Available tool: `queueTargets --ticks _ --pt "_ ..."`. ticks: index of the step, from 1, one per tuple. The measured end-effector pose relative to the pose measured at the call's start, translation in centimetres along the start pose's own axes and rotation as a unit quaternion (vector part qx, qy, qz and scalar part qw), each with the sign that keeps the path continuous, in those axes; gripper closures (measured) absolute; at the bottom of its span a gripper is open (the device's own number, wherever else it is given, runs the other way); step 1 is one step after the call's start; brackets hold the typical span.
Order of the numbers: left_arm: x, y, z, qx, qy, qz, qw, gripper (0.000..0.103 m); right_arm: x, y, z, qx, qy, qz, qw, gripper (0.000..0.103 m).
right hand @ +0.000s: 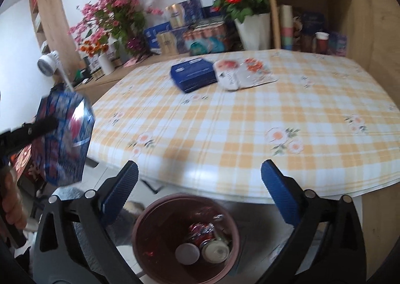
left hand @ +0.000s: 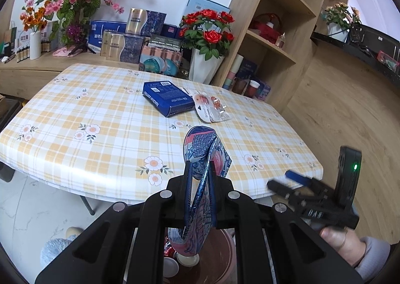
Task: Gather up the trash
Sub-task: 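Drop the green packet into the bin with the right tool while the left tool holds the wrapper, then open the left tool over the bin to drop the blue-pink wrapper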
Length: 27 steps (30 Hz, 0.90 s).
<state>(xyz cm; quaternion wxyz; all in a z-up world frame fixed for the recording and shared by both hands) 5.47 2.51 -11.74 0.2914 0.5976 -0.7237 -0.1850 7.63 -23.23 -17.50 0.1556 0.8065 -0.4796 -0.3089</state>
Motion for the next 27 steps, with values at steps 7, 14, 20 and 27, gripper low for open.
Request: queueTargets --ticks 7,14,20,27 --pt "0.7 -0.7 1.3 -0.023 -0.010 0.007 0.9997 0.091 1.8 1.5 -0.8 0.035 -0.017 0.028 0.999 0.006" --pt "2.1 -1.7 2.5 -0.053 -0.029 0.031 0.9977 0.085 2.4 2.2 -0.9 0.046 -0.017 0.045 0.998 0.006" --pt "2.3 -2.2 2.8 -0.056 -0.041 0.012 0.9975 0.022 2.8 2.4 -0.9 0.047 -0.021 0.050 0.997 0.006" --pt "-0.2 -2.7 2.0 -0.042 -0.038 -0.086 0.9947 0.006 3.3 2.5 -0.8 0.055 -0.009 0.074 0.996 0.006"
Point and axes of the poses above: each gripper's, at about its wrist camera, not at the fingertips, and y roughly against the way its jaws point, x to its right, z to its underside, the point moved 2 cm from there along -y, roughly the way its jaws point, and after that the axes turned 12 degrees about -z, right-handed, at the moved point
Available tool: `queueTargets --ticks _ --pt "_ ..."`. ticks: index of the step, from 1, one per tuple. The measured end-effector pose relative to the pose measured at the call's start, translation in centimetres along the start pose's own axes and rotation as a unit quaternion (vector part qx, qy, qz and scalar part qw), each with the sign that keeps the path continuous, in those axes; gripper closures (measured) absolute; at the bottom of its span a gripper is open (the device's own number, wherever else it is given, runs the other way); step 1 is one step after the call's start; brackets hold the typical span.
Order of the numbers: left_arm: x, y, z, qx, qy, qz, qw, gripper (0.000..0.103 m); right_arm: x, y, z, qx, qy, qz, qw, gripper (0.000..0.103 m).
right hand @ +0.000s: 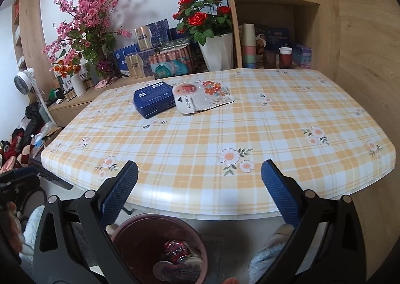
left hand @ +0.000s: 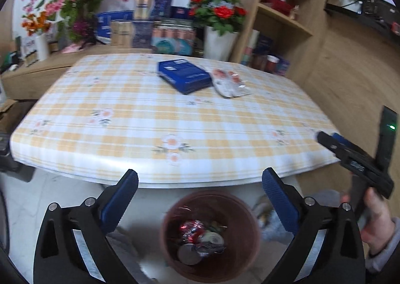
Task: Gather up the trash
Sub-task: 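Open the left tool over the bin to drop the blue-pink wrapper, then grasp the white plastic packaging on the tablecloth with the right tool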
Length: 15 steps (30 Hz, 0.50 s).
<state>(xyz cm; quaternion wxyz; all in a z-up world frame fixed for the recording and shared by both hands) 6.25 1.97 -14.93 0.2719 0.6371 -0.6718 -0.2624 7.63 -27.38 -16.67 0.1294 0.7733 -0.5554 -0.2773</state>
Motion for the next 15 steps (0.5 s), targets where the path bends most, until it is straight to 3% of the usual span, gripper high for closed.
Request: queueTargets --ticks 5,15 --pt "-2.3 -0.1 -1.0 0.023 0.013 -0.054 0.9982 0.006 0.5 -0.6 0.2 -0.010 -0.004 -0.005 1.000 0.006" --pt "-4.4 -1.0 -2.3 0.044 0.025 -0.098 0.9939 0.006 0.5 -2.8 0.5 -0.040 0.024 0.001 0.999 0.006"
Point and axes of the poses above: each gripper's, at about its wrist camera, not at the fingertips, and y roughly against the way its jaws point, x to its right, z to its underside, the point moved 2 cm from there along -y, roughly the way its jaws point, and after that the axes turned 12 degrees about -z, right-handed, at the moved point
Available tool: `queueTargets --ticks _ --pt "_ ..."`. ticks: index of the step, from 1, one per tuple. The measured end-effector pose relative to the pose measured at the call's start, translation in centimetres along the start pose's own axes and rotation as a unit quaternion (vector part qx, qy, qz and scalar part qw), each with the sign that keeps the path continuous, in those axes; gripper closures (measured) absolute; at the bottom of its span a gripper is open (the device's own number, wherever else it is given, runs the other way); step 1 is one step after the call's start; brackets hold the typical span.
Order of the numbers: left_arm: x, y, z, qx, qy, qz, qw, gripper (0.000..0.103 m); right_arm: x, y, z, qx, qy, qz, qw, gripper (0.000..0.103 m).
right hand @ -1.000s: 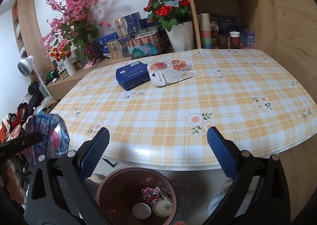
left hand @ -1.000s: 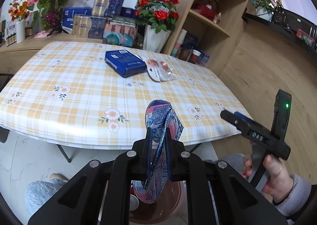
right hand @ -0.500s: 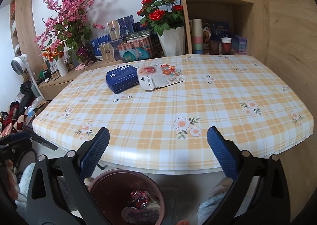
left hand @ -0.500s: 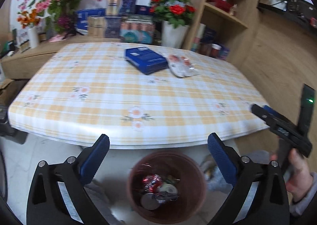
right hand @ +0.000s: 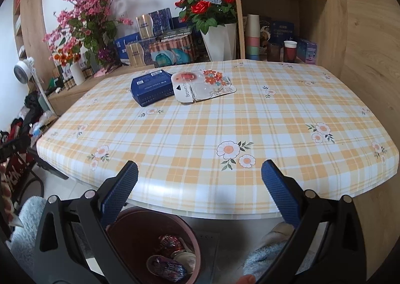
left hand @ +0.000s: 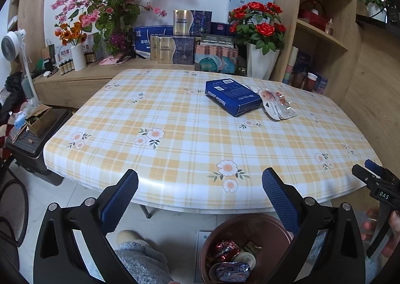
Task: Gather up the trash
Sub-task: 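Grasp the white plastic packaging on the tablecloth with the right tool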
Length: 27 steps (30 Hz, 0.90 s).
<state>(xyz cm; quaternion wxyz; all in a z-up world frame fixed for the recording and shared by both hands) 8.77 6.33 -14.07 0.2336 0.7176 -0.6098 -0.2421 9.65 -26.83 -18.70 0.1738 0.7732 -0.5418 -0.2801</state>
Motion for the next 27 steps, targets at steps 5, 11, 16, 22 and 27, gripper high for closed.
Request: queueTargets --ticks 5,11,16,22,27 --pt "0.1 -0.9 -0.7 0.005 -0.001 -0.001 1.0000 0.006 -0.2 -1.5 -1.7 0.003 0.026 -0.002 1.000 0.006" --pt "0.5 -3.3 -2.8 0.018 -0.004 -0.007 0.9998 0.006 -1.7 -6.5 -5.3 -0.035 0.099 0.037 0.994 0.006" --pt "0.6 -6.6 -4.6 0.015 0.020 -0.005 0.9997 0.006 -2.7 -12.9 -7.8 -0.065 0.115 0.059 0.989 0.006" --pt "0.3 -11.7 -6.7 -0.001 0.050 0.006 0.9987 0.006 -2.5 -20.9 -11.6 -0.093 0.106 0.090 0.986 0.006" --pt "0.0 -14.7 -8.2 -0.005 0.064 0.010 0.9979 0.006 -1.9 -27.3 -13.8 -0.126 0.103 0.124 0.979 0.006"
Point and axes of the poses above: each gripper's, at about its wrist camera, not at the fingertips, and y roughly against the way its jaws point, x to its right, z to its underside, the point moved 2 cm from there along -y, roughly the way its jaws point, and after that the axes turned 12 degrees about -z, right-handed, at the moved point
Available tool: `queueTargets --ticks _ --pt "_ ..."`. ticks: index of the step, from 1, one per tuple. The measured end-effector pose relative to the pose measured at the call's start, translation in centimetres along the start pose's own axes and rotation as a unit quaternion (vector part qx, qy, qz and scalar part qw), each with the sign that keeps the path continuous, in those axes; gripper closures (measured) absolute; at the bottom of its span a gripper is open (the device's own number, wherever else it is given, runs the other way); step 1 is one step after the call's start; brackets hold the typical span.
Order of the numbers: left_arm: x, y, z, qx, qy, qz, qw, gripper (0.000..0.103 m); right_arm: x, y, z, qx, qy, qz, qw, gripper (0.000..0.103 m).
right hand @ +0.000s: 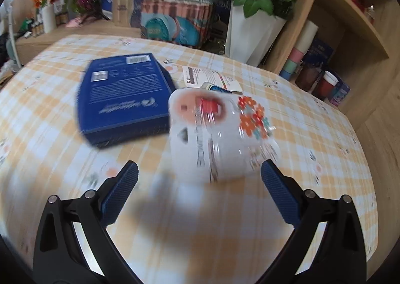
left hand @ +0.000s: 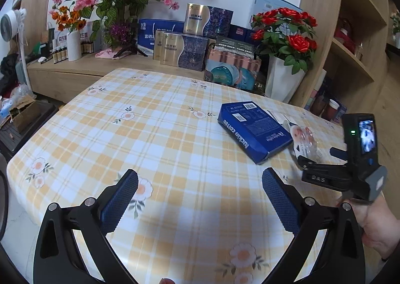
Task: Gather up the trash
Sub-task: 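Grasp the white plastic packaging on the tablecloth with the right tool, then grasp the blue luckin coffee box with the left tool while the right tool holds the packaging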
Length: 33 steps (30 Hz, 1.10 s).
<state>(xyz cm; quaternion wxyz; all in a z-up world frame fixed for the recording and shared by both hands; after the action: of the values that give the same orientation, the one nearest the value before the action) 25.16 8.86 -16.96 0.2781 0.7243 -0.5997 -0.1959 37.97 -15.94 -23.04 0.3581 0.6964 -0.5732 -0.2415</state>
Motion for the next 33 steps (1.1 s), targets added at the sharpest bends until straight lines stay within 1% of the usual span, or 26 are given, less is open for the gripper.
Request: queueTargets --ticks 4,5,7,8,9,10,11,12,13,14,15,16,17,18,19,21,22,23,25,26,29,31,33 --pt "-0.5 -1.9 -0.8 -0.002 0.018 0.007 0.9998 0.006 0.2 -4.0 -1.7 -0.040 0.001 0.040 0.998 0.006" --pt "-0.6 -2.1 -0.9 -0.003 0.020 0.009 0.9998 0.006 0.2 -4.5 -1.9 -0.044 0.001 0.049 0.998 0.007" --pt "-0.7 -3.0 -1.1 -0.009 0.020 0.014 0.9997 0.006 0.6 -5.2 -2.5 -0.036 -0.006 0.069 0.997 0.007" --pt "-0.7 -3.3 -1.2 -0.010 0.019 0.016 0.9996 0.006 0.8 -5.5 -2.7 -0.034 -0.010 0.074 0.997 0.007" --pt "-0.6 -3.7 -1.3 -0.012 0.017 0.021 0.9996 0.006 1.1 -5.6 -2.7 -0.031 -0.019 0.068 0.997 0.009" --pt "-0.5 -3.8 -1.4 -0.013 0.015 0.026 0.9995 0.006 1.4 -5.7 -2.6 -0.029 -0.027 0.057 0.998 0.014" --pt "-0.4 -4.0 -1.4 -0.013 0.013 0.031 0.9993 0.006 1.7 -5.6 -2.5 -0.028 -0.039 0.042 0.998 0.026" --pt "-0.3 -4.2 -1.5 -0.013 0.010 0.037 0.9992 0.006 1.9 -5.5 -2.4 -0.028 -0.041 0.040 0.998 0.029" --pt "0.0 -4.4 -1.7 -0.013 0.006 0.045 0.9989 0.006 2.0 -5.2 -2.3 -0.024 -0.037 0.040 0.998 0.033" --pt "0.1 -4.5 -1.7 -0.014 0.004 0.047 0.9988 0.006 2.1 -4.7 -2.1 -0.016 -0.032 0.034 0.999 0.041" --pt "0.3 -4.8 -1.9 -0.017 0.001 0.052 0.9985 0.006 2.2 -4.0 -2.0 -0.007 -0.029 0.025 0.999 0.044" --pt "0.4 -4.9 -1.9 -0.019 0.000 0.057 0.9982 0.006 2.4 -3.3 -2.0 0.002 -0.030 0.017 0.999 0.051" --pt "0.6 -5.1 -2.1 -0.024 0.002 0.065 0.9976 0.006 2.6 -2.4 -1.9 0.012 -0.032 0.006 0.999 0.060" --pt "0.7 -5.3 -2.2 -0.029 0.007 0.073 0.9969 0.006 2.9 -1.5 -1.8 0.021 -0.035 -0.003 0.999 0.063" --pt "0.8 -5.5 -2.2 -0.035 0.012 0.080 0.9961 0.006 3.3 -0.4 -1.8 0.031 -0.037 -0.016 0.999 0.075" --pt "1.0 -6.0 -2.3 -0.050 0.028 0.097 0.9936 0.006 4.3 1.8 -1.8 0.052 -0.036 -0.029 0.998 0.079" --pt "1.2 -6.1 -2.4 -0.054 0.033 0.101 0.9929 0.011 4.9 2.8 -1.8 0.062 -0.037 -0.035 0.997 0.082" --pt "1.4 -6.3 -2.4 -0.059 0.038 0.102 0.9923 0.019 5.5 3.6 -1.8 0.069 -0.041 -0.039 0.996 0.085" --pt "1.8 -6.7 -2.4 -0.068 0.041 0.104 0.9913 0.028 7.1 5.2 -1.9 0.085 -0.052 -0.043 0.994 0.090" --pt "2.1 -7.0 -2.3 -0.076 0.046 0.108 0.9902 0.030 8.0 5.8 -1.9 0.091 -0.060 -0.045 0.993 0.092" --pt "3.0 -7.9 -2.2 -0.096 0.056 0.120 0.9865 0.036 10.8 7.0 -1.6 0.102 -0.089 -0.051 0.989 0.096" --pt "3.7 -8.9 -2.1 -0.115 0.070 0.133 0.9820 0.041 12.4 7.4 -1.3 0.105 -0.110 -0.056 0.987 0.097" --pt "4.3 -10.2 -2.3 -0.132 0.091 0.152 0.9752 0.046 13.6 7.4 -0.8 0.106 -0.130 -0.063 0.984 0.097"
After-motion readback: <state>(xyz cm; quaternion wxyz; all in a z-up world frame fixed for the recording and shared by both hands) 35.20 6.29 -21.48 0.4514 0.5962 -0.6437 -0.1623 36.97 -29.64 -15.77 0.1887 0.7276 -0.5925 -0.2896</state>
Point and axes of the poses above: each gripper's, at about its wrist camera, not at the fingertips, and y roughly against the way its jaws point, x to its right, z to its underside, the point moved 2 cm from there along -y, roughly the way its jaws point, and after that the axes turned 12 degrees about -z, right-handed, at the moved point
